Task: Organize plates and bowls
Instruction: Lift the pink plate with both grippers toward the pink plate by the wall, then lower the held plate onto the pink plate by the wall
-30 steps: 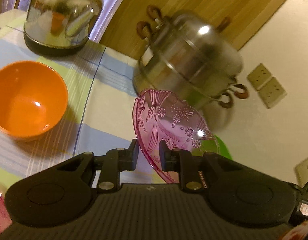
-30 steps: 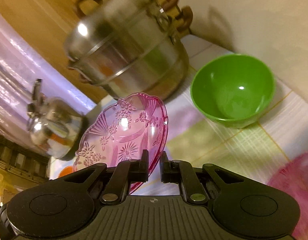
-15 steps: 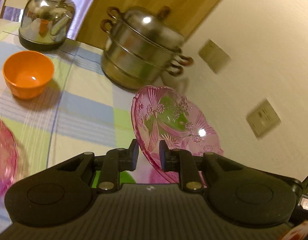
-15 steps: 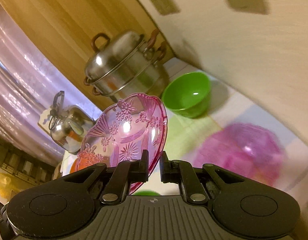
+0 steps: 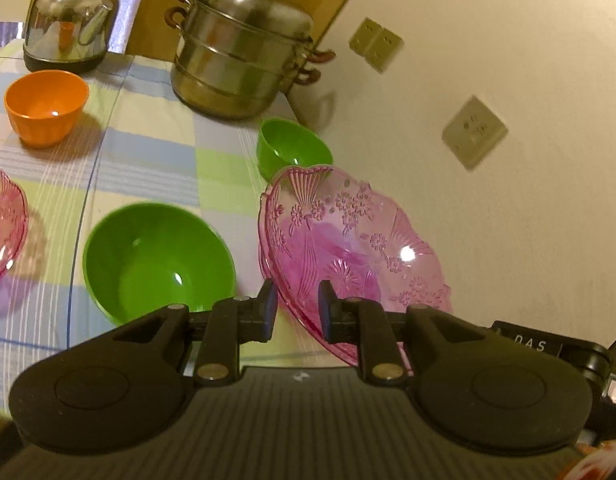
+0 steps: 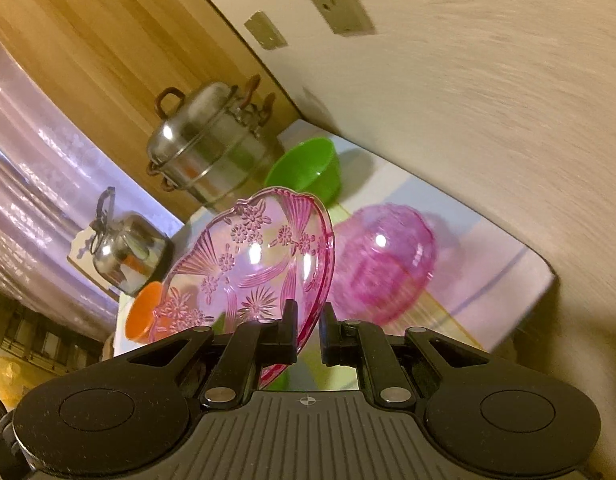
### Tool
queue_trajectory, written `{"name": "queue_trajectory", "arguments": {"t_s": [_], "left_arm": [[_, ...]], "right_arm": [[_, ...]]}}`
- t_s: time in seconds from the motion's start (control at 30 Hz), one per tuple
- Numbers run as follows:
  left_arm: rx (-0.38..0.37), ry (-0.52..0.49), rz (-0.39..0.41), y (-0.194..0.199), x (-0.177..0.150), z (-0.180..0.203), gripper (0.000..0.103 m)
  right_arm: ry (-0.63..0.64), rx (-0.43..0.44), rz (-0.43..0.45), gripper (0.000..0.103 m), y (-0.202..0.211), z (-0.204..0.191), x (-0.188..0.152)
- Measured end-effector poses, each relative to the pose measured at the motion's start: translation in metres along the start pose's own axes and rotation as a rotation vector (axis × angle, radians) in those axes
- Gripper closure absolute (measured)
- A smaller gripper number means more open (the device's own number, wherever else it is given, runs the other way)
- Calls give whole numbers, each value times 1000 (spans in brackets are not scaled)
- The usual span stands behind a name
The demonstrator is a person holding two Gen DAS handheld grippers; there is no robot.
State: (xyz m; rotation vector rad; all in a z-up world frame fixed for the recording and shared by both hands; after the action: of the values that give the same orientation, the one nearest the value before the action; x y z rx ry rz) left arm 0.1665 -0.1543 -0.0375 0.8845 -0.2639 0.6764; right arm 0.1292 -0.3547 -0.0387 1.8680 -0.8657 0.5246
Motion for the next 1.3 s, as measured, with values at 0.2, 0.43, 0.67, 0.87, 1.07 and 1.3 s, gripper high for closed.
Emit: {"name": "queue_trajectory", "arguments": {"t_s": [0.2, 0.43, 0.67, 0.87, 1.07, 1.3], "left_arm": [[18, -35, -48, -7, -31, 2, 85], [21, -60, -87, -19, -51, 7, 85], [38, -72, -127, -31, -64, 5, 85], [52, -79, -135, -35, -68, 4, 85], [54, -84, -140, -42, -67, 8, 85], [69, -119, -137, -60, -62, 15, 85]], "right_arm": [[4, -29, 1, 93, 16, 17, -19], [-20, -52, -8, 93, 22, 42, -35], [-45, -62, -25, 93, 19, 58, -48], [-61, -60, -41, 93, 14, 65, -55], [-76, -56, -40, 93, 10, 70, -52], [-89, -60, -30, 93, -1, 80, -45]]}}
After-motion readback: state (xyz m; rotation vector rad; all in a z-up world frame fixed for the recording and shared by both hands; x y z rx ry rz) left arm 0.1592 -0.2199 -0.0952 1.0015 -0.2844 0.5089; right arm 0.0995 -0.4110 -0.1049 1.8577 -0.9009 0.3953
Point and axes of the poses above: each gripper's, at about its wrist camera, not at the fingertips, and y roughly against the way its jaws point, z to its right, x to its top, the point moved 9 cm from there along -y, roughly the way its jaws point, and after that the axes turned 15 degrees about y, right-handed, at the moved point
